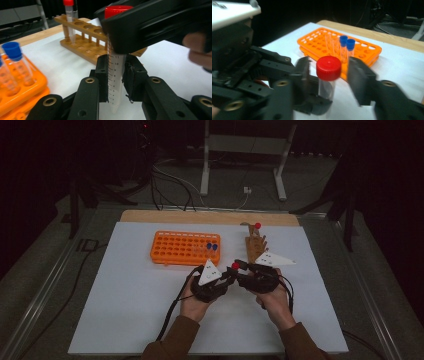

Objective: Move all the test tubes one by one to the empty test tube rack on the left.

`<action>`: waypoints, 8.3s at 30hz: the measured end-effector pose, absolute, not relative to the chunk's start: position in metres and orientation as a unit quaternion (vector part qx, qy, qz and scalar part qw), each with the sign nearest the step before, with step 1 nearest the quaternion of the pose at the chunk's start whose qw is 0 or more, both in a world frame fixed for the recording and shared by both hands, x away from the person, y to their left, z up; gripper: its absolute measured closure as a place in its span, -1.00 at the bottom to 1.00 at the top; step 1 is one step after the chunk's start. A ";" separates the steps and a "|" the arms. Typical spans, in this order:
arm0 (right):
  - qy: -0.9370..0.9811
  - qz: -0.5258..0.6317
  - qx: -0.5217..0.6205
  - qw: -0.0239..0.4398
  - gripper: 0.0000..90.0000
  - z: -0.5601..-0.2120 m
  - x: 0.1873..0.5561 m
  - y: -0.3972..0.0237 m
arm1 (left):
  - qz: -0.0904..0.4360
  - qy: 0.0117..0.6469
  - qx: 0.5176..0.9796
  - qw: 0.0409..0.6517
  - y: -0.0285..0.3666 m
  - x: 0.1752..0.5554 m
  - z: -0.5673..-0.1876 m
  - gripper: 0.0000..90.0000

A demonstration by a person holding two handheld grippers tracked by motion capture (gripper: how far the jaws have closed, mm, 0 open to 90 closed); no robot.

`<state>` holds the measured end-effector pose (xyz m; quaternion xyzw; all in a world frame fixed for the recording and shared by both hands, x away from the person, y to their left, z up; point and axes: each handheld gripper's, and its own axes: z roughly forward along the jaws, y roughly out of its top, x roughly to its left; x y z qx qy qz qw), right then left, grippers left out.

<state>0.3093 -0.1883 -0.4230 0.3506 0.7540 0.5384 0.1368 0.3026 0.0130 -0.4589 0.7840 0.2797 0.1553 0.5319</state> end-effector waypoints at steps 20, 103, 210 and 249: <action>0.733 0.520 0.392 0.197 -0.94 -0.425 0.302 -0.227 | 0.215 0.327 0.757 0.523 0.061 0.319 -0.448 0.67; 0.734 0.520 0.382 0.214 -1.00 -0.427 0.303 -0.231 | 0.227 0.458 0.696 0.504 0.157 0.293 -0.449 -0.99; 0.799 0.499 0.300 0.149 0.56 -0.394 0.332 -0.149 | 0.194 0.328 0.759 0.528 0.043 0.310 -0.443 0.28; 0.753 0.481 0.384 0.232 -1.00 -0.433 0.309 -0.219 | 0.228 0.367 0.723 0.539 0.094 0.330 -0.430 0.67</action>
